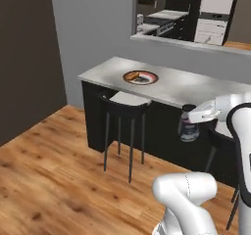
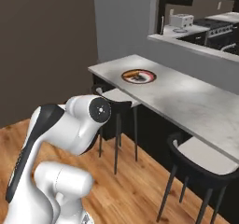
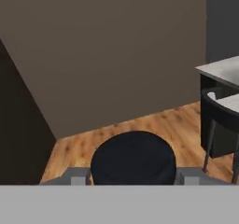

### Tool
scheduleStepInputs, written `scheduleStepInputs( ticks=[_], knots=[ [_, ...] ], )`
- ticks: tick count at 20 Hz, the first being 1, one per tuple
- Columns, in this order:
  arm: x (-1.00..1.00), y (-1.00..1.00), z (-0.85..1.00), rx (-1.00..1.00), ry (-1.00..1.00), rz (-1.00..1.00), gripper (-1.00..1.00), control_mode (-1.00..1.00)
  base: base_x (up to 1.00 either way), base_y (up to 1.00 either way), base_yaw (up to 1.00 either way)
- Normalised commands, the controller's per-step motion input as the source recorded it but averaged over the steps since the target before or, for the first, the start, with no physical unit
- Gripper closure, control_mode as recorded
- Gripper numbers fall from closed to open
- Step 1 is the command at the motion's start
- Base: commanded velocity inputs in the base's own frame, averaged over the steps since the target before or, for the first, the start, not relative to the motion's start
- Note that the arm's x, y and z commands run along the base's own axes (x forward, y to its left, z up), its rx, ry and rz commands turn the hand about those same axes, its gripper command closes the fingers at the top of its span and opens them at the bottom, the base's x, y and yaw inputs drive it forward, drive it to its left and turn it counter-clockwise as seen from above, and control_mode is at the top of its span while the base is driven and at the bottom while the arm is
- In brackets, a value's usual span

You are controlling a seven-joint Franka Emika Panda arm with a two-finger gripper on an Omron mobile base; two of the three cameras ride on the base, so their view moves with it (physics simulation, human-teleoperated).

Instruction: Move the hot dog bun to the plate on the dining table and place the condiment next to that plate. Then navigate to the fridge and take the sausage and place it on the plate as well.

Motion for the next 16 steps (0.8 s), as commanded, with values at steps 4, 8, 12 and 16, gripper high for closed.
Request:
scheduleStepInputs(
  ticks=[4, 8, 12, 16],
  knots=[
    [0.00, 0.00, 0.00, 0.00, 0.00, 0.00, 1.00, 1.00, 0.40, 0.78, -0.49],
    [0.00, 0.00, 0.00, 0.00, 0.00, 0.00, 1.00, 1.00, 0.33, 0.79, -0.49],
    [0.00, 0.00, 0.00, 0.00, 0.00, 0.00, 1.00, 1.00, 0.20, 0.71, -0.49],
    [0.00, 0.00, 0.00, 0.00, 0.00, 0.00, 1.00, 1.00, 0.11, 0.64, -0.48]
  ],
)
